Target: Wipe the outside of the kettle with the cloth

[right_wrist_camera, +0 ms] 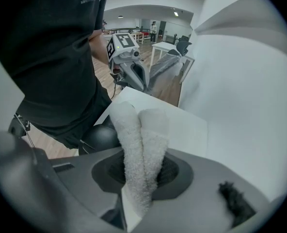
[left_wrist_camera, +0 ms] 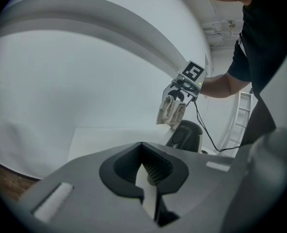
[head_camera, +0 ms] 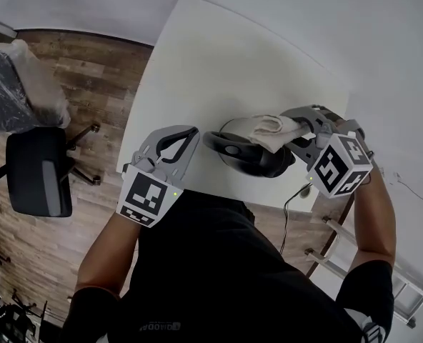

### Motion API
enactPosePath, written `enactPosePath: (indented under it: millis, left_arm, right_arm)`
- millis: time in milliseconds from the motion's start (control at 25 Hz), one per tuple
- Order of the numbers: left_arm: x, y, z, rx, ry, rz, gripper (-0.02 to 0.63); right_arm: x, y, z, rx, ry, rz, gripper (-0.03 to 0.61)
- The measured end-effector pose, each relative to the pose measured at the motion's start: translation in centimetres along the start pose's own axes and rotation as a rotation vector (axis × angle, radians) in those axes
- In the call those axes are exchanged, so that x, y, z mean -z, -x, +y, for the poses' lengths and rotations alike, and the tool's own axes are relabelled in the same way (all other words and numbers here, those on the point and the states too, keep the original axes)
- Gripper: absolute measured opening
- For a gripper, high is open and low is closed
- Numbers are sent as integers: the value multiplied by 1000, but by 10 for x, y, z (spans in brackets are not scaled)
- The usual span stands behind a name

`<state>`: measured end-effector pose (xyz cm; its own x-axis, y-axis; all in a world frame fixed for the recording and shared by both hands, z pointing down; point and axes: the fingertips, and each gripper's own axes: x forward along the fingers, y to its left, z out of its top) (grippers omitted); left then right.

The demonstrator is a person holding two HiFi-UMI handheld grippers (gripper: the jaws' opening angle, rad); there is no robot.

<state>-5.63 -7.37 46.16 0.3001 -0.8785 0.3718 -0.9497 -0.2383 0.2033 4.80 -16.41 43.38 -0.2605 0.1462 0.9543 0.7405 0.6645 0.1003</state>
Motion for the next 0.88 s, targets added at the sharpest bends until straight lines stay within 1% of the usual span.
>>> enactPosePath:
  millis: [360, 640, 880]
  left_arm:
    - [9, 10, 6, -24, 32, -14, 6]
    - [16, 12, 1, -12, 33, -17, 6]
    - [18, 12, -2, -7, 37, -25, 6]
  right_arm:
    - [-12, -20, -2, -105, 68, 27, 98]
    - [-16, -43, -2, -198, 134, 70, 98]
    - [-16, -67, -1, -273, 160, 85, 98]
